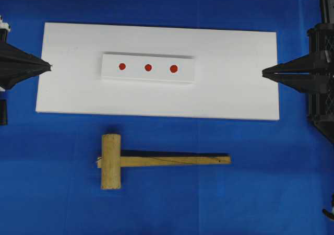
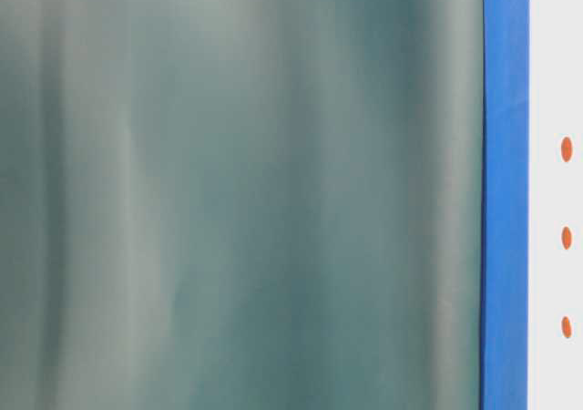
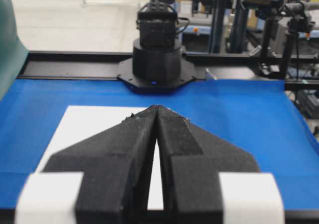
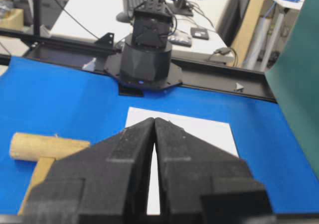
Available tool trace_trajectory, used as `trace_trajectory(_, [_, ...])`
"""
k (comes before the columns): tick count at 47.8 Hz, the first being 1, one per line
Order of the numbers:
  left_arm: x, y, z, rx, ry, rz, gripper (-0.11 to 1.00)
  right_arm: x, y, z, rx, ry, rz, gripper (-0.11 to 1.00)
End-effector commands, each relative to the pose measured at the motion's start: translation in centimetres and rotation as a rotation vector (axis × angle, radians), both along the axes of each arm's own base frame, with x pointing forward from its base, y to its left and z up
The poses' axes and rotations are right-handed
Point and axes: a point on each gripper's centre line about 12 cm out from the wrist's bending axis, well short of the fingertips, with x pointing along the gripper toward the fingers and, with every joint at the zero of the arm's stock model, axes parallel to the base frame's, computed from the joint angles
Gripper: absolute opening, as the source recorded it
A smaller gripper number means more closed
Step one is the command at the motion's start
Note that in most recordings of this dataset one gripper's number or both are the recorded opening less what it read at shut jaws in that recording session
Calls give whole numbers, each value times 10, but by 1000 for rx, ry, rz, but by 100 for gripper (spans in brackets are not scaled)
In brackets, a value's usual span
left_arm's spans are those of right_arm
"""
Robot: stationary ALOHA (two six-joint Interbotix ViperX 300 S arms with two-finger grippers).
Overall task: Hit the mark with a hammer.
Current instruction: 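Move the right gripper down to the wooden mallet handle and grasp it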
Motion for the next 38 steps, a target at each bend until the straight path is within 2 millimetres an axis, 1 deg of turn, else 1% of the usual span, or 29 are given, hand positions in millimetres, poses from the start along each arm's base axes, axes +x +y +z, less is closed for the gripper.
trace_trajectory(1, [1, 0, 8, 6, -23, 2, 0, 4, 1, 7, -3, -6, 6, 0])
trace_trajectory(3, [1, 0, 10, 6, -29, 2, 0, 7, 3, 5, 4, 15, 13, -1])
trace_trajectory(6, [0, 0, 9, 6, -26, 2, 0, 11, 4, 2, 16, 49, 17, -6])
trace_trajectory(10, [0, 0, 8, 6, -12, 3, 0, 18, 7, -2, 47, 81, 32, -6])
trace_trajectory(21, [-1, 3, 6, 0, 8, 18, 0, 45, 32, -10, 102, 167, 127, -6])
trace_trajectory(25, [-1, 4, 6, 0, 8, 23, 0, 58, 43, -16, 128, 209, 158, -5])
trace_trajectory(29, [-1, 5, 6, 0, 8, 26, 0, 70, 50, -25, 155, 258, 171, -1])
trace_trajectory(32, [-1, 6, 6, 0, 8, 29, 0, 80, 54, -33, 174, 295, 175, 4])
trace_trajectory(35, [-1, 6, 6, -2, 8, 32, 0, 90, 57, -40, 191, 329, 173, 13])
trace_trajectory(38, [-1, 7, 6, -5, 8, 38, 0, 101, 60, -47, 214, 365, 167, 26])
